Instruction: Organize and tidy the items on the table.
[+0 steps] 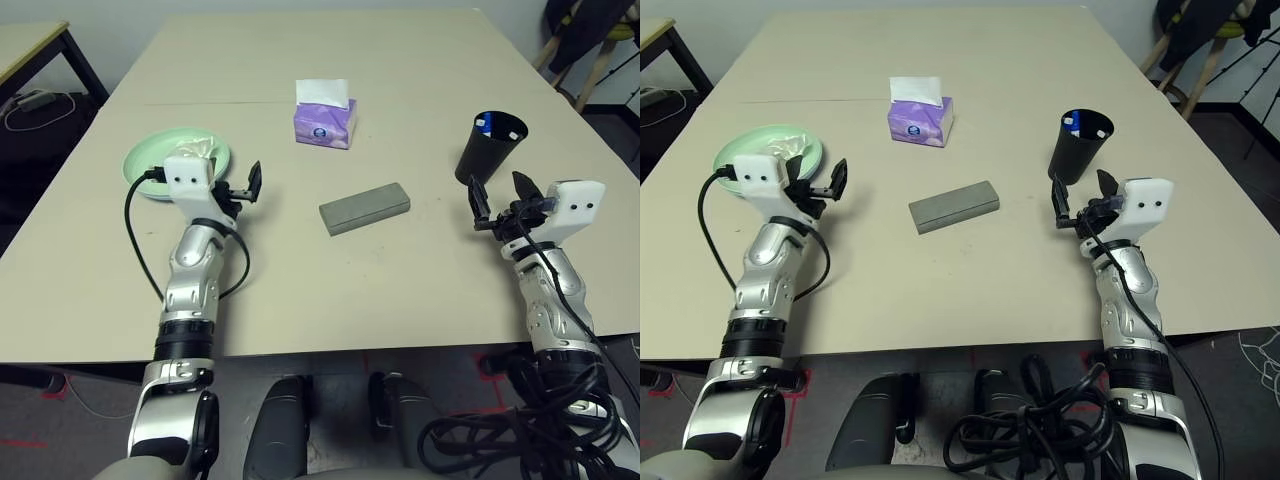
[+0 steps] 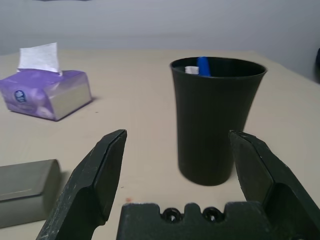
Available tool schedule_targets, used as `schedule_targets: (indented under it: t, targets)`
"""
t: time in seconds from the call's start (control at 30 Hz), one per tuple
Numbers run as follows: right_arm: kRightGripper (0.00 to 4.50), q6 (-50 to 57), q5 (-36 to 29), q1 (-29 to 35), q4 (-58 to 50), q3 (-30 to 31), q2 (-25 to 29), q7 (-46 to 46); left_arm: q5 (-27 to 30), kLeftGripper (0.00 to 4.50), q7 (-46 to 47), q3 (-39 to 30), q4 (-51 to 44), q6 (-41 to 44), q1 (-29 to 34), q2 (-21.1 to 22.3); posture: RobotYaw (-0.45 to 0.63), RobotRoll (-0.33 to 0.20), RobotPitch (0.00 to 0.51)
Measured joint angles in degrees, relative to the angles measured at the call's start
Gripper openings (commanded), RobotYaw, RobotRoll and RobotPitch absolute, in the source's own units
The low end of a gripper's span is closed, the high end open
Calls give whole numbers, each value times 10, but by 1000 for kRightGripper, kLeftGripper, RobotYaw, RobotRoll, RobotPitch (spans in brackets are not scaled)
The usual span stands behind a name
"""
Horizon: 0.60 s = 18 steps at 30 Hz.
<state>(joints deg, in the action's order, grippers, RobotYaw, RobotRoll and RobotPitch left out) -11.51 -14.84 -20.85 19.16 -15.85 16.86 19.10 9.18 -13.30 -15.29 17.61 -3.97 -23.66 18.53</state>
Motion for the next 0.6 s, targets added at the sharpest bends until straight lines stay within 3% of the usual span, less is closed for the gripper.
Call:
schedule_targets:
  t: [0.6]
  targets:
    - [4481,-2,-23,15,3,-19,4,-18,40,4500,-35,-28,37,-42,9,8,96,0,91]
